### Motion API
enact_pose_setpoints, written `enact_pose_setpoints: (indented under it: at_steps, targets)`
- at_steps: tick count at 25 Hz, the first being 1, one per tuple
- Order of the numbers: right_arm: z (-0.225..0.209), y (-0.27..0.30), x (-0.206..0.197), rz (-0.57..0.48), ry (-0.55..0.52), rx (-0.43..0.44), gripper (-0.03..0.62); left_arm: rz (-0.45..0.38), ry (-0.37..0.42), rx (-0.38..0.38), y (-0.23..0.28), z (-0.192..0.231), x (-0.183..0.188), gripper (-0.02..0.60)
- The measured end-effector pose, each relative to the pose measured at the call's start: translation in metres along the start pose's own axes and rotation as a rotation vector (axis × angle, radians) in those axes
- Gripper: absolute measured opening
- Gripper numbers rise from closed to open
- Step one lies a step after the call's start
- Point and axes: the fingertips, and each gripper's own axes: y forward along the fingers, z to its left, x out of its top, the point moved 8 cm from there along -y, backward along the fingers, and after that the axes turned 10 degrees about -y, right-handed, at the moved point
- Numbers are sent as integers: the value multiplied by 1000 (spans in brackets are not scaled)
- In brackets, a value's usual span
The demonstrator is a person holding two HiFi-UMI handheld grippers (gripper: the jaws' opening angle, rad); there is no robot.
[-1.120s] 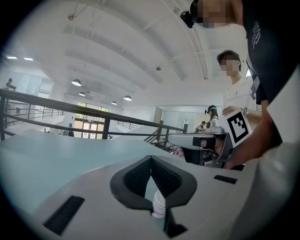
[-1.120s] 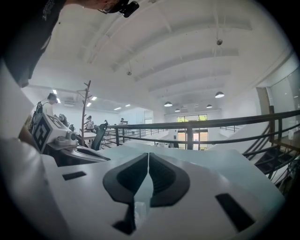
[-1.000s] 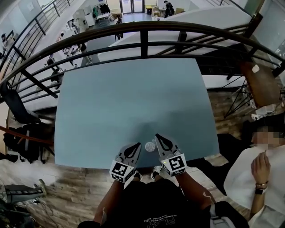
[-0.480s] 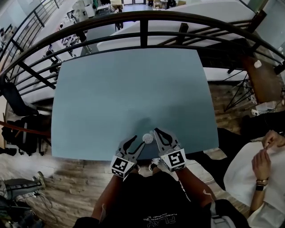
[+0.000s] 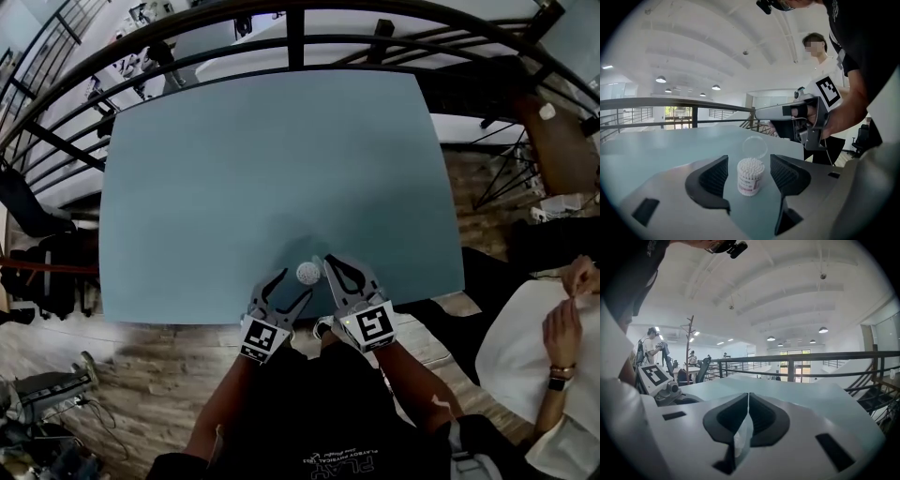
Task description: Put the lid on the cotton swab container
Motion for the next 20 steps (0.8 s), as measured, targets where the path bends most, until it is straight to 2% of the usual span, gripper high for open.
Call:
enact_pose_setpoints:
  at_steps: [3, 11, 15, 20]
  targets:
    - [3, 4, 0, -17, 9, 1, 21, 21, 18, -3, 3, 3, -11, 279]
    - [-6, -1, -8, -31, 25, -24, 21, 65, 2, -9, 14, 1, -20, 311]
    - [-9, 2, -14, -15, 22, -15, 21, 75, 40, -23, 24, 1, -26, 311]
    - [-8, 0, -24, 23, 34, -18, 21, 79, 5, -15, 31, -1, -28, 311]
